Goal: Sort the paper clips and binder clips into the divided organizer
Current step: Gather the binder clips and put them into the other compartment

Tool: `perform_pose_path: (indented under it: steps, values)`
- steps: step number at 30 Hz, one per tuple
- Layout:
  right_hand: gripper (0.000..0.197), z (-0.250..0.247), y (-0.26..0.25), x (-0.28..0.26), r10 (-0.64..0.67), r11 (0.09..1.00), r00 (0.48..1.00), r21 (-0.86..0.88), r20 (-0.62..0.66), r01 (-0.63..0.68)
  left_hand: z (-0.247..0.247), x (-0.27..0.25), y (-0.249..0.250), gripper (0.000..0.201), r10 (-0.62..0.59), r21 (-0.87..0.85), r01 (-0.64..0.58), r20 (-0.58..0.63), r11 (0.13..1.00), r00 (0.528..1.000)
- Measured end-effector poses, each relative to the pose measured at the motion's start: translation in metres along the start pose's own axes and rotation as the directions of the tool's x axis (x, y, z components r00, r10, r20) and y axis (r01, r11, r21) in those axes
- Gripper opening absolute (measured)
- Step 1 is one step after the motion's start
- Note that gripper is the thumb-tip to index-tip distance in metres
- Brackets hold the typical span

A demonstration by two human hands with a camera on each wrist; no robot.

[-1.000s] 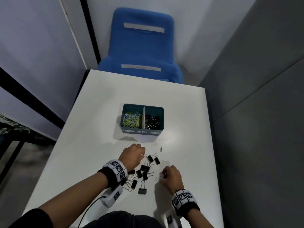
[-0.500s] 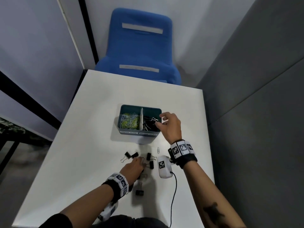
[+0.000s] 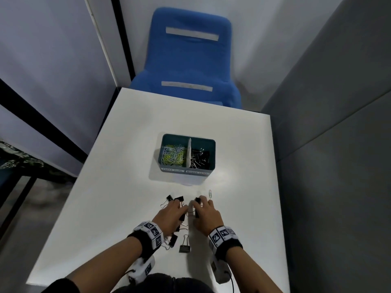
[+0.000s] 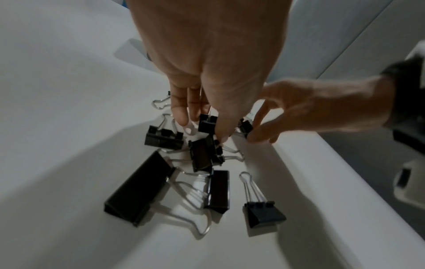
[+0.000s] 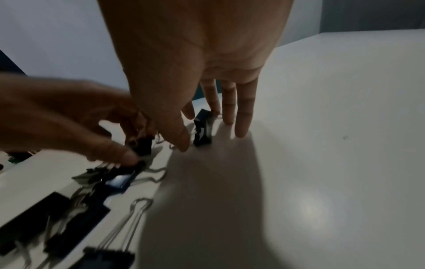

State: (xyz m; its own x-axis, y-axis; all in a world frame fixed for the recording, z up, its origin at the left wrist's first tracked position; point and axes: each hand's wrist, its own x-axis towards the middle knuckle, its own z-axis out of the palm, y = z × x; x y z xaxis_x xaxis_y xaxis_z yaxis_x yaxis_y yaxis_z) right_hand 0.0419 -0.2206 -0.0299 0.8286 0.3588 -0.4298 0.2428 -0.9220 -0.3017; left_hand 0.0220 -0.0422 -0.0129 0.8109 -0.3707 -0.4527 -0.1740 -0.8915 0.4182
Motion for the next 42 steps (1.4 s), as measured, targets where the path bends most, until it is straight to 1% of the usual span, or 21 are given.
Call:
perform_pose_path:
  steps: [4,6,9,13,15,17,19,20,21,23,24,25,26,28,31,32,34,36,38,40,42]
  values:
    - [0.03,0.015,-0.004,-0.002,-0.012,1.0,0.998,0.028,-0.061,0.013,-0.034,0.009,0.01,0.025,0.049,-0.05,-0.057,-0.154,0.997,0.987]
    - [0.021,0.017,-0.005,-0.002,0.001,0.996,0.997,0.084,-0.082,0.006,-0.06,0.02,0.02,0.018,0.074,-0.081,-0.1,-0.272,0.992,0.96]
    - [0.02,0.016,-0.004,-0.001,0.035,0.992,0.997,0.122,-0.064,-0.027,-0.1,0.044,0.033,0.02,0.078,-0.125,-0.142,-0.417,0.982,0.905]
    - [0.023,0.018,-0.001,-0.003,0.073,0.987,0.995,0.149,-0.069,-0.062,-0.135,0.066,0.038,0.043,0.086,-0.073,-0.131,-0.435,0.989,0.896]
    - [0.021,0.02,0.001,-0.004,0.084,0.985,0.994,0.158,-0.068,-0.072,-0.135,0.06,0.034,0.041,0.097,-0.023,-0.12,-0.448,0.992,0.889]
    - [0.019,0.019,0.002,-0.006,0.101,0.983,0.992,0.159,-0.071,-0.088,-0.119,0.044,0.023,0.031,0.102,0.016,-0.105,-0.41,0.994,0.906]
    - [0.021,0.017,0.001,-0.007,0.115,0.982,0.991,0.158,-0.073,-0.102,-0.091,0.022,0.002,0.031,0.043,0.058,-0.029,-0.266,0.998,0.963]
    - [0.023,0.016,0.0,-0.007,0.116,0.982,0.991,0.157,-0.071,-0.104,-0.075,0.012,-0.011,0.039,-0.021,0.083,0.035,-0.162,0.996,0.987]
    - [0.024,0.016,-0.002,-0.008,0.115,0.981,0.991,0.162,-0.067,-0.103,-0.06,0.001,-0.024,0.053,-0.097,0.113,0.103,-0.057,0.988,0.994]
    - [0.026,0.015,-0.004,-0.006,0.114,0.978,0.991,0.181,-0.07,-0.1,-0.033,-0.019,-0.045,0.087,-0.225,0.149,0.207,0.118,0.967,0.967]
    - [0.027,0.016,-0.005,-0.006,0.113,0.977,0.991,0.192,-0.078,-0.096,-0.023,-0.027,-0.051,0.101,-0.258,0.147,0.235,0.17,0.961,0.951]
    - [0.027,0.017,-0.006,-0.005,0.111,0.974,0.991,0.207,-0.081,-0.092,-0.014,-0.035,-0.053,0.108,-0.268,0.142,0.244,0.191,0.959,0.944]
    - [0.026,0.019,-0.008,-0.004,0.106,0.971,0.991,0.222,-0.082,-0.086,-0.006,-0.04,-0.053,0.109,-0.261,0.136,0.238,0.183,0.962,0.948]
    - [0.018,0.023,-0.011,-0.004,0.107,0.963,0.99,0.257,-0.086,-0.082,0.006,-0.045,-0.051,0.098,-0.217,0.112,0.204,0.128,0.973,0.968]
    - [0.006,0.024,-0.015,-0.002,0.114,0.954,0.988,0.289,-0.102,-0.08,0.015,-0.042,-0.045,0.064,-0.14,0.062,0.138,0.032,0.988,0.99]
    - [0.005,0.022,-0.016,-0.001,0.12,0.951,0.987,0.299,-0.109,-0.082,0.017,-0.04,-0.043,0.055,-0.128,0.042,0.128,0.005,0.991,0.992]
    - [0.014,0.013,-0.016,0.0,0.137,0.949,0.982,0.302,-0.13,-0.093,0.016,-0.034,-0.039,0.042,-0.142,-0.044,0.141,-0.032,0.989,0.989]
    - [0.02,-0.008,-0.017,0.0,0.152,0.951,0.974,0.294,-0.169,-0.097,0.013,-0.029,-0.037,0.034,-0.184,-0.162,0.175,-0.038,0.971,0.982]
    - [0.02,-0.037,-0.019,0.004,0.164,0.944,0.955,0.319,-0.247,-0.08,0.01,-0.025,-0.037,0.029,-0.205,-0.241,0.191,-0.034,0.952,0.978]
    - [0.014,-0.074,-0.019,0.011,0.172,0.928,0.923,0.371,-0.346,-0.034,0.008,-0.022,-0.036,0.027,-0.217,-0.277,0.199,-0.038,0.94,0.975]
    - [0.014,-0.11,-0.018,0.022,0.182,0.888,0.886,0.458,-0.426,0.037,0.002,-0.019,-0.033,0.024,-0.208,-0.288,0.183,-0.058,0.94,0.976]
